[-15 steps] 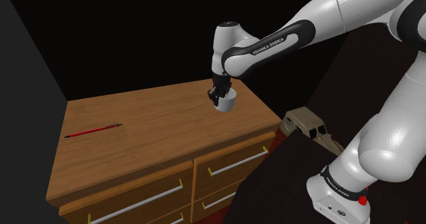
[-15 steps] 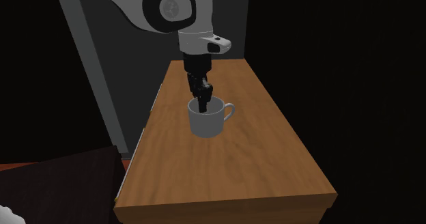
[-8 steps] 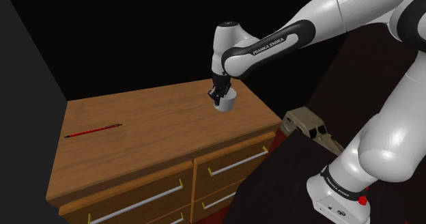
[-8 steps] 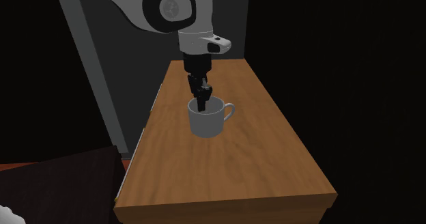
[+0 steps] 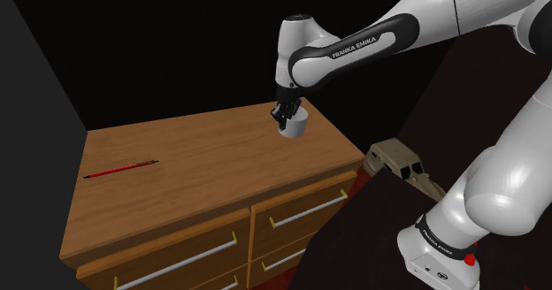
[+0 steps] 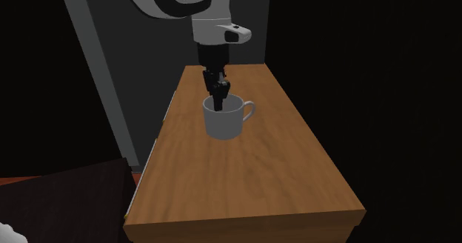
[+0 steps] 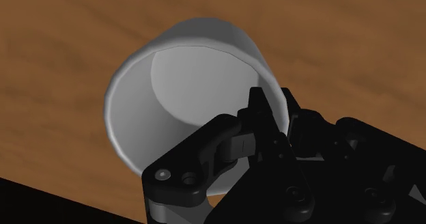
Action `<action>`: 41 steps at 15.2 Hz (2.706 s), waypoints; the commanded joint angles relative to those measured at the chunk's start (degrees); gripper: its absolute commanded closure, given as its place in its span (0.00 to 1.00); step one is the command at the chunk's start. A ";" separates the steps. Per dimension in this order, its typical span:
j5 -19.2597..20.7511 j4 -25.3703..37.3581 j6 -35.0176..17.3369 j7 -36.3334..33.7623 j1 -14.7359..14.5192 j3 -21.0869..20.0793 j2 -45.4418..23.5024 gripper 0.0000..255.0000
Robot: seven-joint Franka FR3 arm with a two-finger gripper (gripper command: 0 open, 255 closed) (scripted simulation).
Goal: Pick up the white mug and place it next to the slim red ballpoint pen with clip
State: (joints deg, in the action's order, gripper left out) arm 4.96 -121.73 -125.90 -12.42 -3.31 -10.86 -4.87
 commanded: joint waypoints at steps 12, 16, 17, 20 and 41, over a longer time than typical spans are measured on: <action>-1.33 5.53 9.51 1.27 0.07 -0.07 4.08 1.00; -1.60 7.65 12.47 1.57 0.08 -0.07 4.95 1.00; -1.66 8.21 13.22 1.64 0.09 -0.06 5.14 1.00; -1.81 9.97 15.45 1.83 0.09 -0.05 5.64 1.00; 5.93 45.64 27.86 -22.15 -16.30 -8.65 -20.25 1.00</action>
State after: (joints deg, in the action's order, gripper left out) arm 10.20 -78.85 -98.85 -33.41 -18.42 -19.34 -23.02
